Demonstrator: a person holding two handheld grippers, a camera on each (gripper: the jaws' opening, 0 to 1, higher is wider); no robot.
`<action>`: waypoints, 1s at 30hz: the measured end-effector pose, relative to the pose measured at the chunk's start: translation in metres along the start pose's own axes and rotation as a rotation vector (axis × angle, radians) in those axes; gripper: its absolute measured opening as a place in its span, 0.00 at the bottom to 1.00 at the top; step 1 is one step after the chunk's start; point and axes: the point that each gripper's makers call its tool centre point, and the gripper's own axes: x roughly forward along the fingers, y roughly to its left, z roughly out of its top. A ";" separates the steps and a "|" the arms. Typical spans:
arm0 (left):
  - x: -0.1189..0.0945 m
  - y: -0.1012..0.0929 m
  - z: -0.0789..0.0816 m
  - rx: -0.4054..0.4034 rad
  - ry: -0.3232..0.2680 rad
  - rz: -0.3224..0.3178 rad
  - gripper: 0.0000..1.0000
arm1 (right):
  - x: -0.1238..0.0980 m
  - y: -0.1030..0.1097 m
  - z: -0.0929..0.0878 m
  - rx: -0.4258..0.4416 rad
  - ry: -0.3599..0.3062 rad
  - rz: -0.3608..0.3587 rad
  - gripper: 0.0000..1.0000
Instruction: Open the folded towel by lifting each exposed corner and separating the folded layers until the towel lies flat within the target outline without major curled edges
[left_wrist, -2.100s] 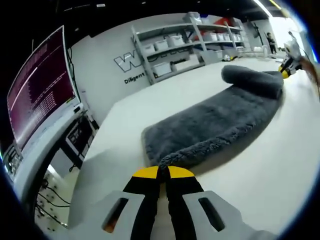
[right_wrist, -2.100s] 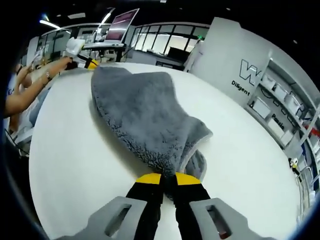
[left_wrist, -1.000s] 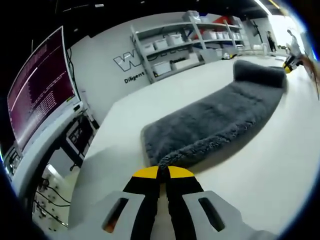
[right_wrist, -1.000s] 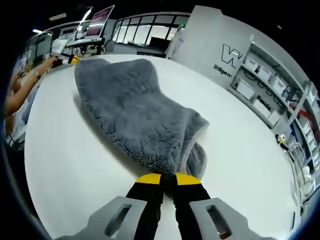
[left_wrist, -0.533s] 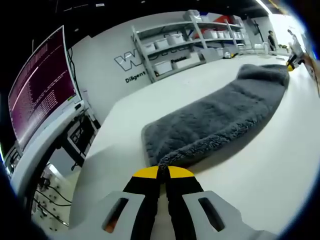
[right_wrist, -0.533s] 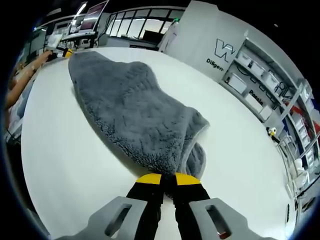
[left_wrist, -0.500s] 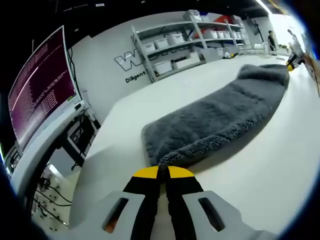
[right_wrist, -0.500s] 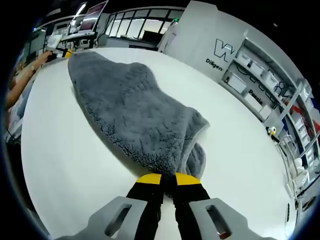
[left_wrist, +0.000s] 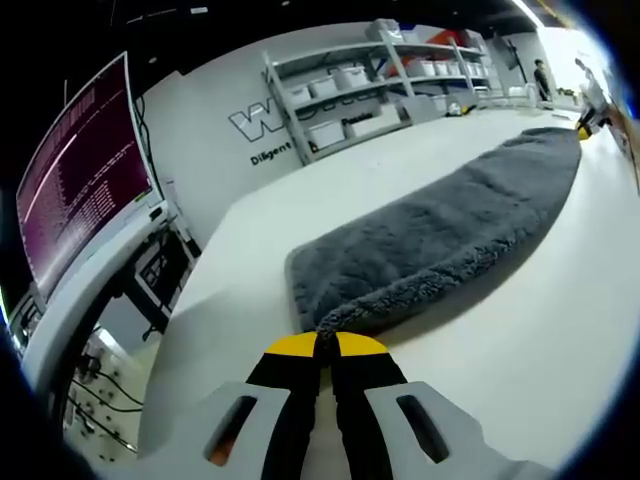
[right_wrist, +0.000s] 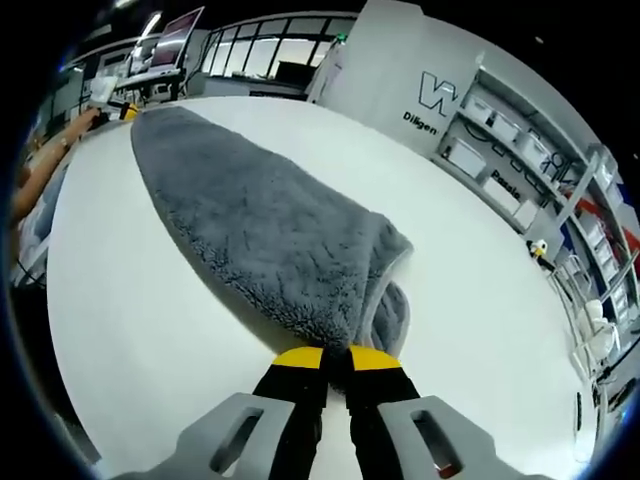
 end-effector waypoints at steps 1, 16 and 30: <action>0.000 0.000 0.000 -0.002 0.000 -0.001 0.04 | 0.000 0.000 -0.001 0.002 0.001 0.001 0.02; -0.001 -0.004 0.002 -0.041 -0.009 -0.030 0.09 | -0.002 0.000 0.001 0.064 -0.029 -0.023 0.10; -0.015 -0.036 0.017 -0.198 -0.068 -0.198 0.65 | -0.028 0.008 0.009 0.144 -0.066 -0.017 0.51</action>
